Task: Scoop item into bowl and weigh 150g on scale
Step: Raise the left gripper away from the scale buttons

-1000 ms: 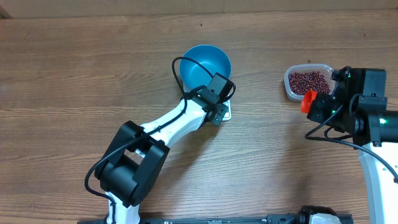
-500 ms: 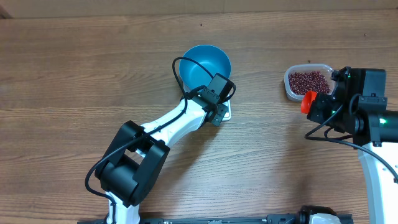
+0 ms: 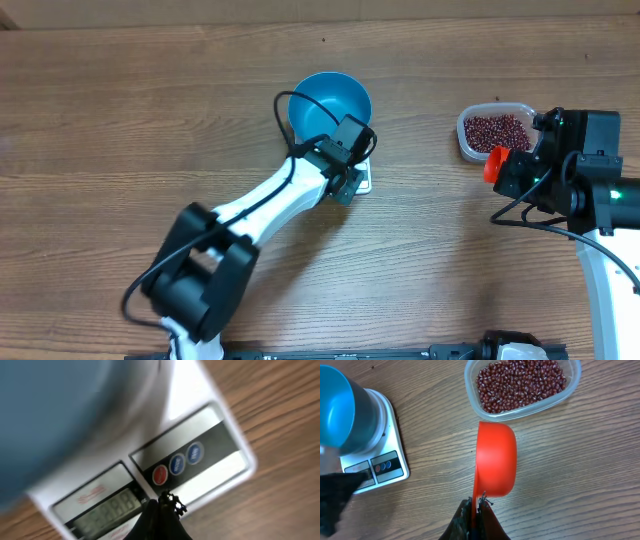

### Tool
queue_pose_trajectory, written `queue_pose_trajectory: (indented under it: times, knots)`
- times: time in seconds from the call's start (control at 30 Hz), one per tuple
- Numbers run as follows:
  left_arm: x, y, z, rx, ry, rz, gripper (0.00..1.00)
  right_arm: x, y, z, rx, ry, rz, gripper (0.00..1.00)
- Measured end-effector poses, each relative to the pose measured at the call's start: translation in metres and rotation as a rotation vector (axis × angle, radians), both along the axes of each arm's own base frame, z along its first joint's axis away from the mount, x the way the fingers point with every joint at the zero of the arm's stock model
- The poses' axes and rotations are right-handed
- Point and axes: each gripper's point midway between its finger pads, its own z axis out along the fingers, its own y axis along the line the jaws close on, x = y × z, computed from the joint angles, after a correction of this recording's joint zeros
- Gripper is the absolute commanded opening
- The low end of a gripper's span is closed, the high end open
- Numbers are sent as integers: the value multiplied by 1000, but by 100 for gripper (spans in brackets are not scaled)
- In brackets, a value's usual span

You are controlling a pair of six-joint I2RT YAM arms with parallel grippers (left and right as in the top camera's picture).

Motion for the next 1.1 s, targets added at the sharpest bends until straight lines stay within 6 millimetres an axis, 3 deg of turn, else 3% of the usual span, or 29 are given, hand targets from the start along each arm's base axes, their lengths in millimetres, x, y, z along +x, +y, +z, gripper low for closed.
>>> queue_pose_trajectory:
  times: [0.17,0.27,0.43,0.57,0.83,1.1]
  knots:
    - [-2,-3,78,-116,-127,-13,4,0,0,0,0,0,0,4]
    - [-5,-1,102,-148,-166,-36,4,0,0,0,0,-1,0,4]
    - [-4,6,117,-196,-174,-67,4,0,0,0,1,0,0,4]
    - [2,25,128,-240,-167,-78,4,0,0,0,0,-1,0,4]
    - [-15,45,117,-198,-74,-103,4,0,0,0,0,-1,0,4]
    - [-30,65,186,-233,-252,-86,4,0,0,0,1,0,0,4]
